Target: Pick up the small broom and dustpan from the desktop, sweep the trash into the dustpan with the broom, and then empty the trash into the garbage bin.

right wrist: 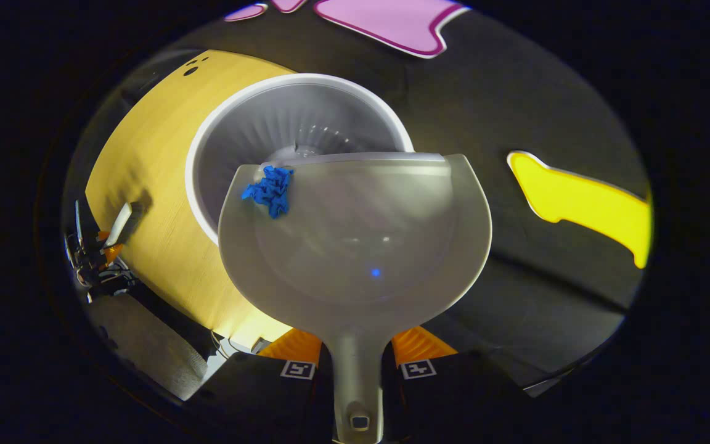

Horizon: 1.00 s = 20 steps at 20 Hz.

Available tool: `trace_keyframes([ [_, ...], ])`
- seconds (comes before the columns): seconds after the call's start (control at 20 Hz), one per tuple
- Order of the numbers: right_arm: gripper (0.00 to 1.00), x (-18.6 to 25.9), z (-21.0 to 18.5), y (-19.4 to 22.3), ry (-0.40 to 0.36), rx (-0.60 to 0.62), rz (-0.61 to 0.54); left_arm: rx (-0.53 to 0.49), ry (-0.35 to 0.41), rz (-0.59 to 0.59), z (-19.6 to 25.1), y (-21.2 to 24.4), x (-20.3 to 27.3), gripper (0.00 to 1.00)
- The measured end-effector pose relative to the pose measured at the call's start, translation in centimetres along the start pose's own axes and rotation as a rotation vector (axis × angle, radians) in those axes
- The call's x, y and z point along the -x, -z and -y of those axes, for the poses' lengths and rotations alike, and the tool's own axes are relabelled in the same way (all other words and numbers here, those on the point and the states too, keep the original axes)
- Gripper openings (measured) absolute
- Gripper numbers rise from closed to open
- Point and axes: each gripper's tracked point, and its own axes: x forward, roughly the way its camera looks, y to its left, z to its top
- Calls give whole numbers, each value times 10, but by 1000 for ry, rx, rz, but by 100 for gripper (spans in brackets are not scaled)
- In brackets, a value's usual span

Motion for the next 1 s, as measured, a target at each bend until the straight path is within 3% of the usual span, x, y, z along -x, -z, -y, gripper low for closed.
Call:
trace_keyframes([
  [0.15,35,0,1,-9,0,5,4,4,-3,2,-2,-4,-1,26],
  [0.3,35,-1,13,-8,85,58,-8,10,-4,6,-4,-7,-3,24],
  [0.45,39,0,10,-12,76,53,6,6,-4,4,-3,-8,-3,26],
  [0.5,32,-1,9,-10,72,44,0,6,-3,3,-3,-7,-3,26],
  [0.8,35,1,12,-9,69,23,28,0,-8,4,-2,-8,-2,26],
  [0.9,32,3,10,-7,60,2,71,-2,-10,6,-2,-9,-1,26],
  [1.0,35,9,6,-6,30,-45,138,-5,-13,7,-2,-10,0,26],
])
